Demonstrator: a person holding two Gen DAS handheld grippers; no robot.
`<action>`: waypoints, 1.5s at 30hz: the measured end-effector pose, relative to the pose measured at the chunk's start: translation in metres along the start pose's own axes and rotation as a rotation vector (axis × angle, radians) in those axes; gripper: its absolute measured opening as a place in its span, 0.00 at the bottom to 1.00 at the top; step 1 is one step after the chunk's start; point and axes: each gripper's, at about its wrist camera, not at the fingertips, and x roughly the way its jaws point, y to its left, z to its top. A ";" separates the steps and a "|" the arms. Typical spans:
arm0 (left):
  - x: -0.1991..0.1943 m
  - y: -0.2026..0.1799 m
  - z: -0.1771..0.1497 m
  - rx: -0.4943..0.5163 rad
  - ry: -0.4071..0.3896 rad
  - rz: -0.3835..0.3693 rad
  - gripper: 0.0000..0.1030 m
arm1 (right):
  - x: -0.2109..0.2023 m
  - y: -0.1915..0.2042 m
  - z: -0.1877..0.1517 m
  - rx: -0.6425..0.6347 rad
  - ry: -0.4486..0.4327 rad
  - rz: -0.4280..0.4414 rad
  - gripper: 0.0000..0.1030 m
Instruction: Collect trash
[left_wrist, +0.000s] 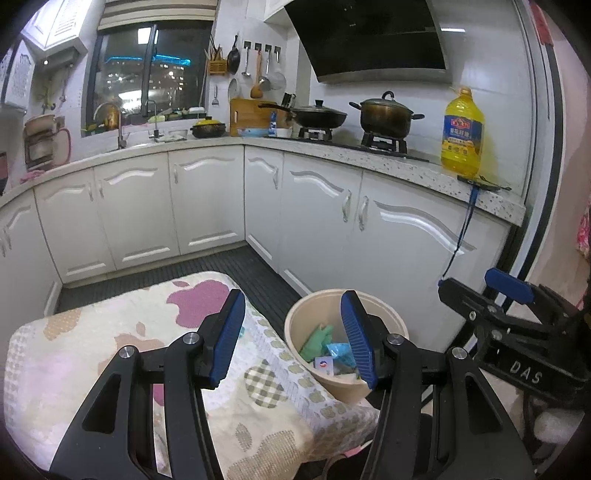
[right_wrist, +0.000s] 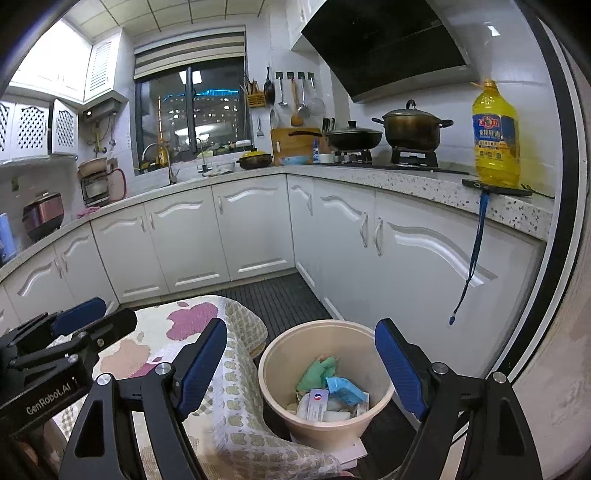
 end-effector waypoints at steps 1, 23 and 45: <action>-0.001 0.001 0.001 -0.001 -0.006 0.004 0.51 | 0.000 0.002 0.001 -0.003 -0.004 -0.002 0.78; -0.007 0.021 0.024 -0.015 -0.068 0.063 0.51 | 0.003 -0.001 0.016 0.027 -0.059 -0.019 0.84; 0.000 0.024 0.026 -0.025 -0.047 0.020 0.69 | 0.009 -0.009 0.021 0.035 -0.061 -0.042 0.85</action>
